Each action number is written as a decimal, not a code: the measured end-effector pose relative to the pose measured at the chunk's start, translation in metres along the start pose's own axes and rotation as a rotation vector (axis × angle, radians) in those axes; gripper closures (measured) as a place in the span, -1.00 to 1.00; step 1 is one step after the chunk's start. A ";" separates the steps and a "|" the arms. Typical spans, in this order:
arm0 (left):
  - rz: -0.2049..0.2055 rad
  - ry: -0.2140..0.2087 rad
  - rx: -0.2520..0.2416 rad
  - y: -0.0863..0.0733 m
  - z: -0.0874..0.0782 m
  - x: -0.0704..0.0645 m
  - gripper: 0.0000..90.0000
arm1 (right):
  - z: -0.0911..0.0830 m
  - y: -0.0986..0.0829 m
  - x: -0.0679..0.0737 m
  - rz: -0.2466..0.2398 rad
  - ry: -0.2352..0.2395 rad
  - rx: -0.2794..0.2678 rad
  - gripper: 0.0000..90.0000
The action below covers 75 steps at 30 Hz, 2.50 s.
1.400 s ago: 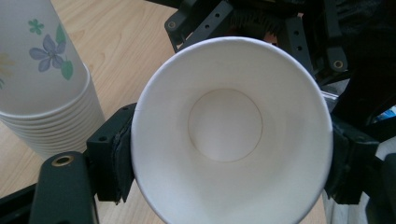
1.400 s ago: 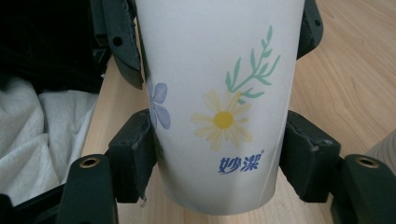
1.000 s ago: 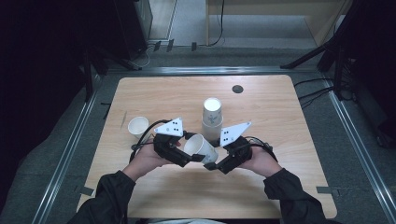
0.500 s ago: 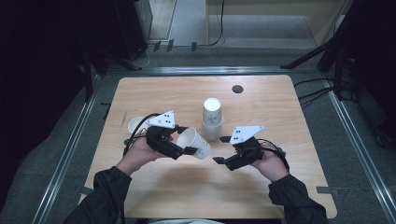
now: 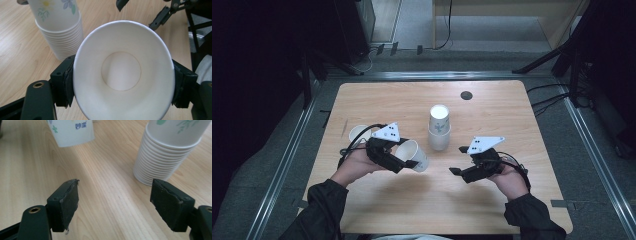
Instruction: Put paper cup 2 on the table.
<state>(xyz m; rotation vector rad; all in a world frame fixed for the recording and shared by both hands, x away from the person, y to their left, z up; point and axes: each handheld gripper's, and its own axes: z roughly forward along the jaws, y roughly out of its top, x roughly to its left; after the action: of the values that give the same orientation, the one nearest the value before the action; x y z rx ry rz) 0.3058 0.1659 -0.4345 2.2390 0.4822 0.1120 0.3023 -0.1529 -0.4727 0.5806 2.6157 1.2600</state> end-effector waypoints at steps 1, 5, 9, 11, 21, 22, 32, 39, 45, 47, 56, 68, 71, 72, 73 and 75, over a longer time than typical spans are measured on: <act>-0.005 -0.006 0.006 -0.002 -0.001 0.001 -0.47 | 0.000 -0.001 -0.001 -0.008 -0.010 -0.001 -0.50; -0.006 0.016 0.029 -0.009 -0.003 0.004 -0.47 | 0.002 -0.004 -0.009 -0.002 -0.041 0.005 -0.50; -0.025 0.030 0.032 -0.015 -0.008 0.007 -0.47 | 0.003 -0.005 -0.015 0.032 -0.038 0.001 -0.51; -0.033 0.031 0.036 -0.017 -0.011 0.008 -0.48 | 0.004 -0.006 -0.019 0.056 -0.038 0.010 -0.51; -0.042 0.048 0.072 -0.030 -0.025 0.010 -0.48 | 0.005 -0.010 -0.037 0.107 -0.071 0.045 -0.51; -0.044 0.052 0.078 -0.032 -0.026 0.011 -0.48 | 0.005 -0.010 -0.039 0.104 -0.072 0.044 -0.51; -0.072 0.089 0.094 -0.048 -0.042 0.013 -0.48 | 0.012 -0.005 -0.048 0.091 -0.082 0.045 -0.51; -0.106 0.130 0.116 -0.059 -0.054 0.016 -0.48 | 0.017 -0.001 -0.051 0.094 -0.072 0.040 -0.51; -0.126 0.182 0.164 -0.073 -0.061 0.019 -0.50 | 0.020 0.003 -0.052 0.080 -0.061 0.028 -0.51; -0.127 0.193 0.184 -0.077 -0.062 0.019 -0.50 | 0.021 0.004 -0.052 0.086 -0.058 0.027 -0.51; -0.151 0.225 0.262 -0.092 -0.061 0.027 -0.52 | 0.024 0.005 -0.051 0.073 -0.053 0.032 -0.51; -0.163 0.223 0.282 -0.102 -0.056 0.034 -0.53 | 0.025 0.007 -0.049 0.058 -0.034 0.026 -0.51; -0.164 0.223 0.286 -0.104 -0.055 0.036 -0.54 | 0.025 0.007 -0.049 0.057 -0.033 0.027 -0.51; -0.165 0.222 0.289 -0.104 -0.054 0.037 -0.54 | 0.025 0.007 -0.049 0.057 -0.033 0.027 -0.51; -0.168 0.223 0.288 -0.104 -0.054 0.037 -0.54 | 0.025 0.006 -0.049 0.056 -0.034 0.028 -0.51; -0.169 0.226 0.294 -0.105 -0.053 0.038 -0.54 | 0.025 0.006 -0.049 0.053 -0.032 0.029 -0.51</act>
<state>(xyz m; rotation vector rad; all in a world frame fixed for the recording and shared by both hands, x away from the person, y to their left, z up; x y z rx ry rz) 0.2961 0.2802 -0.4814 2.4722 0.8557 0.2189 0.3563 -0.1522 -0.4834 0.6744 2.6121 1.2195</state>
